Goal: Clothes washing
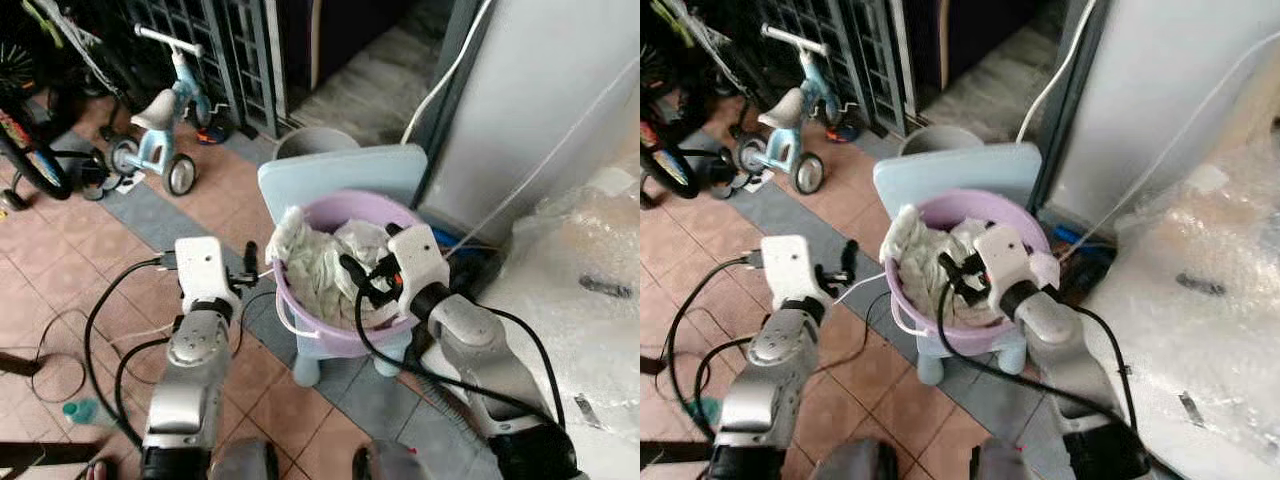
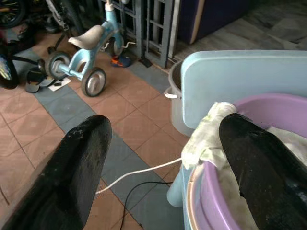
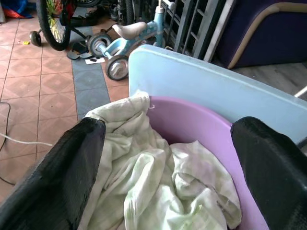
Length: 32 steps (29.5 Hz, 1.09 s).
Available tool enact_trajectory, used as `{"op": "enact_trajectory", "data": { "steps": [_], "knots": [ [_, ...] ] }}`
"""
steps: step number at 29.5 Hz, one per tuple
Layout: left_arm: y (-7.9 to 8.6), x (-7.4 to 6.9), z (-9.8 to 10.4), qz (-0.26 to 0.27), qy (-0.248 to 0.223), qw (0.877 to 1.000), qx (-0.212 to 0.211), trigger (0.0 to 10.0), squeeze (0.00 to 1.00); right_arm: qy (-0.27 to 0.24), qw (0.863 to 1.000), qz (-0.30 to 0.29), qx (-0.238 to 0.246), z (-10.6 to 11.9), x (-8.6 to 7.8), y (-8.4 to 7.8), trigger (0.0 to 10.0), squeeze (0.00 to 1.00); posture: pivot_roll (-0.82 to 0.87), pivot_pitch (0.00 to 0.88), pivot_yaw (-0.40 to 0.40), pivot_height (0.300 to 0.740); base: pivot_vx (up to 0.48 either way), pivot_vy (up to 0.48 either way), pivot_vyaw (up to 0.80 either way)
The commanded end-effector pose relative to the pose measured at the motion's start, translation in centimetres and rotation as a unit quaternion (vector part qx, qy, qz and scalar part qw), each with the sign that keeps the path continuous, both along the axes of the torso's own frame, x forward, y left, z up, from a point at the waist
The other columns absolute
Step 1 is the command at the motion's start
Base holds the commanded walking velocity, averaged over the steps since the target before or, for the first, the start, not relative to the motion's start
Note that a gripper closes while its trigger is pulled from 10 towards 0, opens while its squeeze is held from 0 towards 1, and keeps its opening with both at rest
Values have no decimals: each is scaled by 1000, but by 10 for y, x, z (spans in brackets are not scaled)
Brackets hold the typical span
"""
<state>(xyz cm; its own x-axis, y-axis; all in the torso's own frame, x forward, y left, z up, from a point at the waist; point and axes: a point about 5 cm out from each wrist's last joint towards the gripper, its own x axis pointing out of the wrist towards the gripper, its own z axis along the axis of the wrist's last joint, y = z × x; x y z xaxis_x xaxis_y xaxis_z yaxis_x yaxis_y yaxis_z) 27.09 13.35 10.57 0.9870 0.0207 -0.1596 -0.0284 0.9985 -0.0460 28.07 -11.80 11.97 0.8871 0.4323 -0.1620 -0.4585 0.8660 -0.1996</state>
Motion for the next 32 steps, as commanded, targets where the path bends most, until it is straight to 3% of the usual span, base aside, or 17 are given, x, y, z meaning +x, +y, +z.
{"op": "enact_trajectory", "data": {
  "steps": [1,10,16,17,21,28,32],
  "knots": [
    [10,-4,-5,22,15,1000,9,10000,0,33,999,2,-9,-12,-1,6,10000,0,27,154,5,740,0,0,0],
    [15,-13,-7,38,22,999,18,10000,0,99,993,-21,-57,-44,-3,-5,10000,0,72,172,-5,740,0,0,0],
    [21,-30,-13,37,52,998,18,10000,0,124,988,-52,-74,-60,4,-11,10000,0,111,200,1,740,0,0,0],
    [22,-35,-14,30,60,997,25,10000,0,150,983,-82,-63,-70,8,-16,10000,0,127,209,6,740,0,0,0],
    [24,-44,-13,20,67,997,40,10000,0,176,977,-96,-68,-84,10,-16,10000,0,162,232,15,740,0,0,0],
    [27,-64,-3,22,78,996,29,10000,0,174,975,-116,-82,-89,24,-16,10000,0,238,303,16,740,0,0,0],
    [29,-80,3,25,87,995,51,10000,0,135,981,-117,-76,-80,37,-10,10000,0,269,366,18,740,0,0,0]
  ]
}}
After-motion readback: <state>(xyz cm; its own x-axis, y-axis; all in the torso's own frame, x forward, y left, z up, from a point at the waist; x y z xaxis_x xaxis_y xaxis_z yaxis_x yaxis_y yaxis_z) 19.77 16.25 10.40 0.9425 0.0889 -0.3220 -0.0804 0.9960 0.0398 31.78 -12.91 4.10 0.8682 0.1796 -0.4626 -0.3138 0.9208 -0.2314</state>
